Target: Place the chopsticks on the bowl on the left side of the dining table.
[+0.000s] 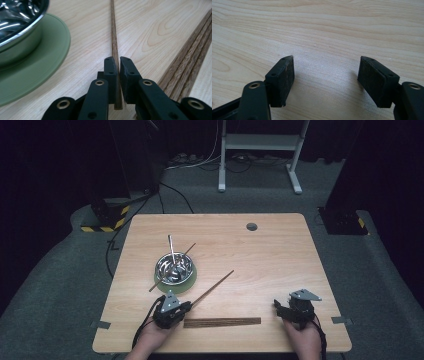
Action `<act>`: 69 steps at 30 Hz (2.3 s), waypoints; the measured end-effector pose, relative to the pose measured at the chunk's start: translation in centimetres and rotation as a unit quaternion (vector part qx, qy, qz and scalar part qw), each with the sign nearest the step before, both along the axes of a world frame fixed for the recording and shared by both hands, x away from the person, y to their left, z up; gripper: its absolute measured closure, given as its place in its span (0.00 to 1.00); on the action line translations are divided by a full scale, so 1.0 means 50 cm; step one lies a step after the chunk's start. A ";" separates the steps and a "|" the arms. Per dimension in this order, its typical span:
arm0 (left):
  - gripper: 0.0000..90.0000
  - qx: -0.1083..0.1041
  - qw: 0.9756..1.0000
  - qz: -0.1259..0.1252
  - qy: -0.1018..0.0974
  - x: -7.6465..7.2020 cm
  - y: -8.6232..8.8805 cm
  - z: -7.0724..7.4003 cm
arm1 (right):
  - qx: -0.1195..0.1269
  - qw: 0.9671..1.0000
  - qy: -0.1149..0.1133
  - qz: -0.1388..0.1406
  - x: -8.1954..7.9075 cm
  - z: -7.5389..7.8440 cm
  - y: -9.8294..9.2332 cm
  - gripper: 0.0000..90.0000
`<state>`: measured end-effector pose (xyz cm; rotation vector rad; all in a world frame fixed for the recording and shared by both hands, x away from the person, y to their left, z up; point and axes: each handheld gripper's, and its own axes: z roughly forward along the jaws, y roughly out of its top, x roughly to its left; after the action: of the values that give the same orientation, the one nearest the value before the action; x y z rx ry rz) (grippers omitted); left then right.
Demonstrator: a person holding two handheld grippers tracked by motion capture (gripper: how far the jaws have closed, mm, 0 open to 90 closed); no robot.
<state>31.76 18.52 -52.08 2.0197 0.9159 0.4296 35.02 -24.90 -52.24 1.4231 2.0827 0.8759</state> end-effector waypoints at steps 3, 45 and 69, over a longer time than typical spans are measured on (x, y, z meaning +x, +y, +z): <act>0.93 -0.015 1.000 0.003 -0.011 -0.007 0.014 0.009 | -0.001 1.000 -0.005 -0.004 0.000 -0.001 0.001 0.33; 0.93 -0.021 0.987 0.118 -0.102 0.002 0.143 0.061 | -0.003 1.000 -0.002 -0.004 -0.003 0.000 0.004 0.33; 0.92 0.026 0.987 0.121 -0.107 0.028 0.137 0.052 | -0.002 1.000 -0.011 -0.007 -0.001 -0.002 0.004 0.34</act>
<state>33.18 25.34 -49.48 1.8714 1.0261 0.7967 34.97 -24.69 -52.36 1.4178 2.0558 0.8774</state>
